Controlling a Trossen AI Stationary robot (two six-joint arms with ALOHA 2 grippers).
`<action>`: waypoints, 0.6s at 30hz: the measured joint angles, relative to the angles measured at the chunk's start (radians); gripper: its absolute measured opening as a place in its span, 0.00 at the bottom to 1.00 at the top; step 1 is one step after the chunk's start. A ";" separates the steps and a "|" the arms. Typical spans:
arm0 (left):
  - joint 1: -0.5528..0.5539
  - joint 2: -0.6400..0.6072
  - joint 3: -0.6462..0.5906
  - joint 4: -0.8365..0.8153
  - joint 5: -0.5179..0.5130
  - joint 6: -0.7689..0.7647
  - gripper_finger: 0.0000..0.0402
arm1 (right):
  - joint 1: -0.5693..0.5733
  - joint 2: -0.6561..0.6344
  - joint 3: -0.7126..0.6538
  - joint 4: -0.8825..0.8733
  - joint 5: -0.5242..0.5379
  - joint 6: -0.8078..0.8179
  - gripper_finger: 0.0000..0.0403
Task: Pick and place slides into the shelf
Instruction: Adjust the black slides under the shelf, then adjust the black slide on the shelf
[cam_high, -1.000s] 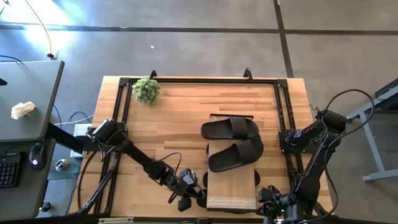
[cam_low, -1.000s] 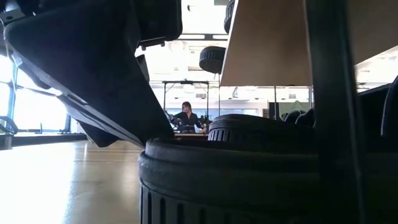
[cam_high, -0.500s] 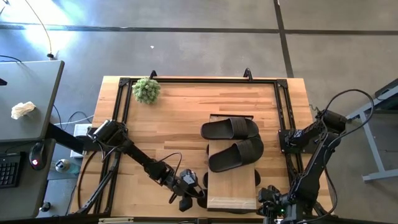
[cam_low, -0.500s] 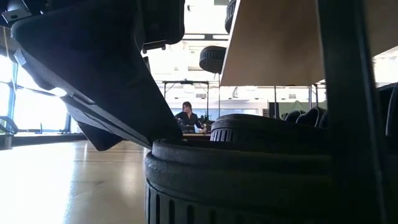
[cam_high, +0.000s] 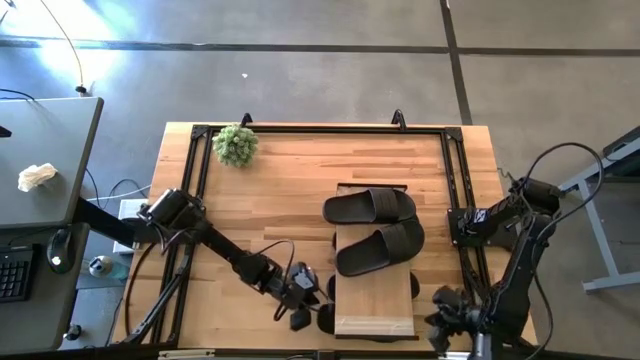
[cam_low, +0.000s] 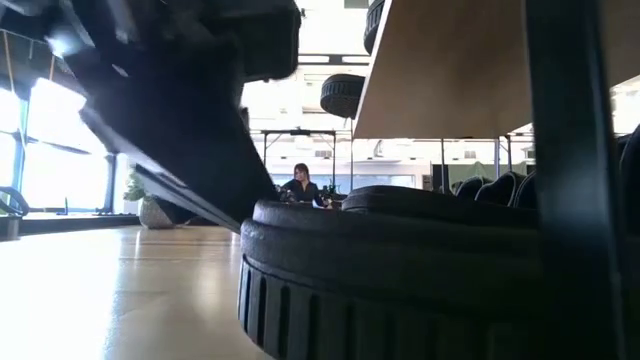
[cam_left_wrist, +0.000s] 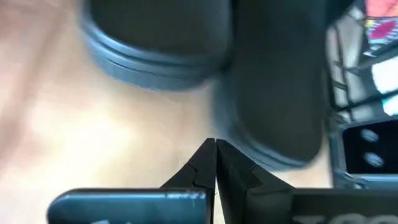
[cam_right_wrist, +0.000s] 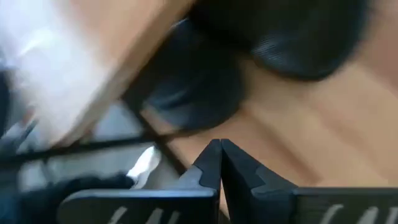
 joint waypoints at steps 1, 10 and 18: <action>0.001 -0.006 0.000 -0.015 -0.007 0.001 0.00 | 0.006 -0.001 0.000 -0.041 -0.003 0.046 0.00; -0.001 -0.072 -0.001 -0.179 -0.045 0.018 0.00 | -0.054 -0.002 0.000 -0.311 -0.073 0.168 0.00; 0.054 -0.162 -0.002 -0.364 -0.069 0.055 0.00 | -0.119 -0.082 -0.087 -0.378 -0.050 0.168 0.00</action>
